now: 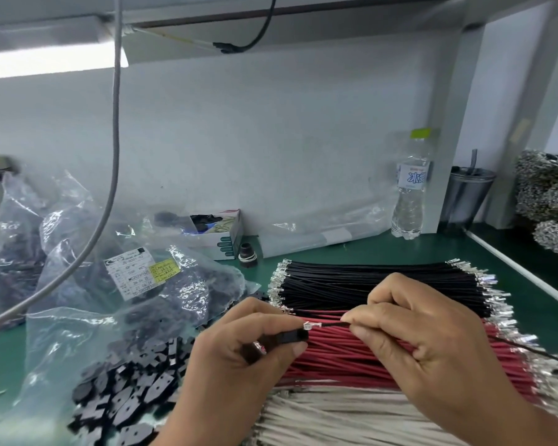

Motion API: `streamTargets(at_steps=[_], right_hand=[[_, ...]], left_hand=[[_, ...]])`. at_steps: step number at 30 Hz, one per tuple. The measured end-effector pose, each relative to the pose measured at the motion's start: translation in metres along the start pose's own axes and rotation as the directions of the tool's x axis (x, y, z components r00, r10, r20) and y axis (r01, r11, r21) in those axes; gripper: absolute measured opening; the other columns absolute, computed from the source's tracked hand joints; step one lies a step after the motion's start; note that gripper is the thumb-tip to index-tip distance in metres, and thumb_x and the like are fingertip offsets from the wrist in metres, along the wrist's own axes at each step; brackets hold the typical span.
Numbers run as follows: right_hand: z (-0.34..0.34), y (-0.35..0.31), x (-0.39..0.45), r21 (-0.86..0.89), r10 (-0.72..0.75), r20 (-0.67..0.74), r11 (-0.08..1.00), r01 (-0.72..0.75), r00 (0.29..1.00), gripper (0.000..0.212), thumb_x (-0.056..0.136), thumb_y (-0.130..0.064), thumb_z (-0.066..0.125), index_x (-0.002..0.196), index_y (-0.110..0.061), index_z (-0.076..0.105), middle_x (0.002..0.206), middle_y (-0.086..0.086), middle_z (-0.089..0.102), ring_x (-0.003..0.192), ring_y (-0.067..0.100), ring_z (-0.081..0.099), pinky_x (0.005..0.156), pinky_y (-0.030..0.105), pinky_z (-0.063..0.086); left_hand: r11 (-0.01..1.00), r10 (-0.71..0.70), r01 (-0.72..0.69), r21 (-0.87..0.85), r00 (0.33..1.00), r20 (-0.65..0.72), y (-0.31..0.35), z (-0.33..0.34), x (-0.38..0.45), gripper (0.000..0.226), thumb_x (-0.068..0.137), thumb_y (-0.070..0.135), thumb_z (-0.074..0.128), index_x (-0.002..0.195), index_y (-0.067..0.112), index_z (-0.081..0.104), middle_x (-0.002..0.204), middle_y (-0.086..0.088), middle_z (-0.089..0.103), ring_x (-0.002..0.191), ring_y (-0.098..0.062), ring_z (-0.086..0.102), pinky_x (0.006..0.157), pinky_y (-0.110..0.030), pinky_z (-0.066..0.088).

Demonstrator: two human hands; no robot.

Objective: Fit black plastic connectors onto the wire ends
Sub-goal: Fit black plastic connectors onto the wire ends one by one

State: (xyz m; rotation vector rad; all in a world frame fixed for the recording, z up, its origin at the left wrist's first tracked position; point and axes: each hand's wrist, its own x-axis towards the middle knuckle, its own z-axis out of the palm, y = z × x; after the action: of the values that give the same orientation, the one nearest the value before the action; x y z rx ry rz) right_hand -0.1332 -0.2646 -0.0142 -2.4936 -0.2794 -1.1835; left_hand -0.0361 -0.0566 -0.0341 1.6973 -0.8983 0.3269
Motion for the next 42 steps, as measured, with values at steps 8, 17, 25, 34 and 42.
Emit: streamTargets(at_steps=[8,17,25,34,42], right_hand=[[-0.005,-0.001,0.003,0.0,0.046,0.036,0.999,-0.046,0.998,0.024,0.095,-0.039,0.055,0.094,-0.032,0.078,0.081,-0.016,0.055,0.066,0.003,0.051,0.056,0.017,0.041],[-0.002,-0.001,0.001,-0.04,0.004,0.101,0.999,0.0,0.995,0.023,0.095,-0.04,0.055,0.092,-0.033,0.077,0.083,-0.018,0.05,0.072,-0.001,0.048,0.059,0.016,0.038],[0.004,-0.003,-0.001,-0.072,-0.04,0.089,0.996,0.046,0.995,0.019,0.096,-0.032,0.059,0.095,-0.026,0.076,0.084,-0.015,0.054,0.071,0.005,0.05,0.049,0.027,0.045],[0.007,-0.002,-0.002,-0.076,-0.05,0.06,0.996,0.055,0.997,0.019,0.097,-0.03,0.059,0.096,-0.024,0.077,0.083,-0.013,0.052,0.071,0.009,0.048,0.049,0.029,0.043],[0.011,-0.003,-0.004,-0.131,-0.068,0.087,0.988,0.08,0.994,0.011,0.093,-0.023,0.067,0.096,-0.022,0.077,0.081,-0.01,0.054,0.07,0.01,0.047,0.044,0.032,0.044]], left_hand=[[0.999,-0.026,0.026,-0.023,1.0,0.0,-0.001,0.001,0.0,0.024,0.07,0.02,0.085,0.086,0.038,0.083,0.091,0.005,0.075,0.066,-0.01,0.066,0.056,-0.02,0.051],[0.999,-0.029,0.031,-0.034,0.999,0.045,0.001,-0.001,-0.001,0.02,0.072,0.029,0.087,0.089,0.039,0.083,0.089,0.007,0.073,0.071,-0.015,0.068,0.058,-0.025,0.053],[0.997,-0.07,0.072,-0.026,0.993,0.091,0.005,-0.003,0.0,0.017,0.074,0.027,0.091,0.086,0.035,0.083,0.086,0.007,0.078,0.072,-0.006,0.07,0.065,-0.012,0.05],[0.996,-0.086,0.088,-0.011,0.992,0.087,0.004,-0.002,-0.001,0.017,0.073,0.027,0.09,0.085,0.037,0.083,0.084,0.005,0.076,0.071,-0.01,0.069,0.062,-0.016,0.05],[0.988,-0.061,0.05,0.149,0.996,0.068,0.006,-0.003,-0.002,0.016,0.071,0.03,0.087,0.085,0.035,0.084,0.082,0.014,0.073,0.074,-0.009,0.07,0.064,-0.019,0.054]])
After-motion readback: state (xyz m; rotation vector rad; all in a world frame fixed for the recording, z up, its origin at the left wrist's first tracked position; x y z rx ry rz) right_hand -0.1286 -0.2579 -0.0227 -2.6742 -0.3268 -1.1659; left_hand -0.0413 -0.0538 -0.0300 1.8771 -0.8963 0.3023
